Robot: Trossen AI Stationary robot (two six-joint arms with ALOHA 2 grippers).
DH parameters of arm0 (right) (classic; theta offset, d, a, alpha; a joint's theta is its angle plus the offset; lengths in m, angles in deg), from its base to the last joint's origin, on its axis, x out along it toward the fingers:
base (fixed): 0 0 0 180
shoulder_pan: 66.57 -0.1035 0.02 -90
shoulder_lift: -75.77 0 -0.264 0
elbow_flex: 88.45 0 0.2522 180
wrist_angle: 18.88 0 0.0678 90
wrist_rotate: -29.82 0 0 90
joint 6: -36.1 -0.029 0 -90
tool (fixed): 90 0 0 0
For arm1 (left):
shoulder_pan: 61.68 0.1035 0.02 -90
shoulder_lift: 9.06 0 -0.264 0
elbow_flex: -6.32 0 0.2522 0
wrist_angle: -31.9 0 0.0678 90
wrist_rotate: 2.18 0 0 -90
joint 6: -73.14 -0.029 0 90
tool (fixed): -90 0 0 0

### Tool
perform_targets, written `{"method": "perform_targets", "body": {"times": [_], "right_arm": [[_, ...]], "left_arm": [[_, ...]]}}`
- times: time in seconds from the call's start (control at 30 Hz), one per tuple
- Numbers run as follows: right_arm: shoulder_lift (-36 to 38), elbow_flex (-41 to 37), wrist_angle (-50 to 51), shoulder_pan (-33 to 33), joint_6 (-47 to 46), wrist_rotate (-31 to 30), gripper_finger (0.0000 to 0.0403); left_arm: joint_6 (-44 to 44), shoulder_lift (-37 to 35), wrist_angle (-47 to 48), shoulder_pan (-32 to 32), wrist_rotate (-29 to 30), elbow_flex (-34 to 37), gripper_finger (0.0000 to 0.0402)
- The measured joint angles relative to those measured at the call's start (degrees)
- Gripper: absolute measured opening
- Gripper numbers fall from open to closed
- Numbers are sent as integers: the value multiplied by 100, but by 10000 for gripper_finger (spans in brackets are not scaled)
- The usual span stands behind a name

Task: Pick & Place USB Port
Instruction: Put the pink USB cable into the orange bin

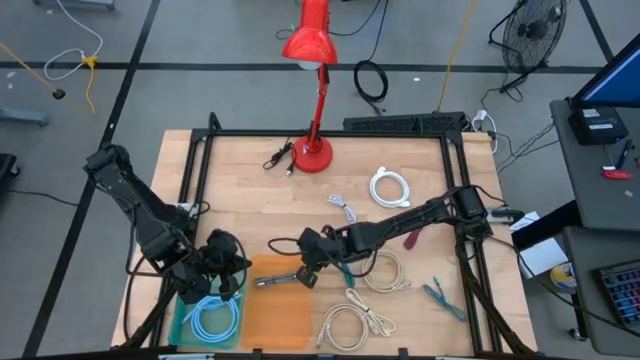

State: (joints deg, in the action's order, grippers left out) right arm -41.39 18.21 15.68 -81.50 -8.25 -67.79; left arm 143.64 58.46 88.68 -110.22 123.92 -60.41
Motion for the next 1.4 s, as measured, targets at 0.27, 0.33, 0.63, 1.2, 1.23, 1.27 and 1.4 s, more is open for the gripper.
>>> {"method": "perform_targets", "body": {"times": [0.27,0.33,0.63,1.2,1.23,1.27,1.4], "right_arm": [[55,-2,-149,-67,-140,32,0],[200,-7,-215,-75,-140,24,0],[1174,-2,532,-362,-142,-452,0],[1928,-2,4610,-661,-1176,-865,0],[1928,-2,4729,-669,-1209,-865,0],[1928,-2,4826,-688,-1245,-865,0],[1928,-2,5119,-693,-1364,-934,0]], "left_arm": [[57,-1,-3,0,1,0,5],[57,-1,-2,0,1,0,10],[35,-4,-13,17,182,0,11],[-25,-4,-93,170,207,0,10],[-25,-4,-94,170,205,0,6],[-33,-4,-94,170,207,0,4],[-95,-4,-114,170,204,0,9]]}}
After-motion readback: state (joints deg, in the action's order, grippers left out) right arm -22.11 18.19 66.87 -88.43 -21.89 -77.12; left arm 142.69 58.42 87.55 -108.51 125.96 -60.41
